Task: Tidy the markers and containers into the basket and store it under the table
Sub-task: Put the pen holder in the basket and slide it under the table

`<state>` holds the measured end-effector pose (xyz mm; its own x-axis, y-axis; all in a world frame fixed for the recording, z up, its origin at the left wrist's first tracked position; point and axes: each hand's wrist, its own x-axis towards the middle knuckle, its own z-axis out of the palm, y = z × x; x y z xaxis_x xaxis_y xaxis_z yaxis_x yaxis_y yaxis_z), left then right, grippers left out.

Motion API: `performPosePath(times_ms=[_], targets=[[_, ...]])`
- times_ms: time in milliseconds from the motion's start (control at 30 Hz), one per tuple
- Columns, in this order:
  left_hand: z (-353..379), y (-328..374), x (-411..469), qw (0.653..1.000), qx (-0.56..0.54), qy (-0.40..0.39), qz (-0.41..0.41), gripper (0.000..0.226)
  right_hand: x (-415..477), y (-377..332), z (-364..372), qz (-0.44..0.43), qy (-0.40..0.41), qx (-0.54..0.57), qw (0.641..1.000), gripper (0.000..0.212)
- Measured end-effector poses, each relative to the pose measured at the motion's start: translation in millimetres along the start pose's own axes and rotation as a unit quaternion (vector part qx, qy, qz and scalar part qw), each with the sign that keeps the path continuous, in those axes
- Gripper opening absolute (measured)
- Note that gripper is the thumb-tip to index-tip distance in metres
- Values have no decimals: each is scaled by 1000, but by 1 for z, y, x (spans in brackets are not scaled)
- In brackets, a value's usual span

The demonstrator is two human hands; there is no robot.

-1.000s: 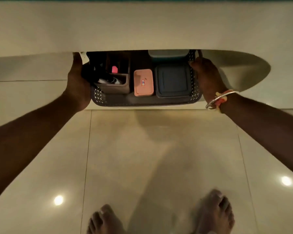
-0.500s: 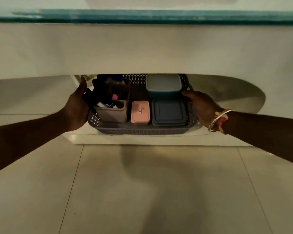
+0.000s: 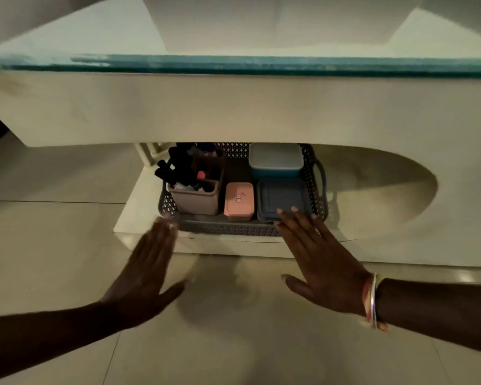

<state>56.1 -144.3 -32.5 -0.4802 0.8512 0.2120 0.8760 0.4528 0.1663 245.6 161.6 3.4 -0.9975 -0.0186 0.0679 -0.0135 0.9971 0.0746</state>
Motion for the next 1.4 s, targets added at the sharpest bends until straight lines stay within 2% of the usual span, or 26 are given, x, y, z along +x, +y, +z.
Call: performPosePath(times_ms=[67, 267, 1400], targets=[[3, 0, 1, 996, 56, -41, 57, 95, -2, -4, 6, 13, -18, -25, 999, 96], [3, -7, 13, 989, 122, -68, 46, 97, 5, 2, 9, 1, -19, -61, 998, 99], [-2, -12, 42, 994, 82, -70, 25, 103, 29, 17, 7, 5, -40, -76, 996, 103]])
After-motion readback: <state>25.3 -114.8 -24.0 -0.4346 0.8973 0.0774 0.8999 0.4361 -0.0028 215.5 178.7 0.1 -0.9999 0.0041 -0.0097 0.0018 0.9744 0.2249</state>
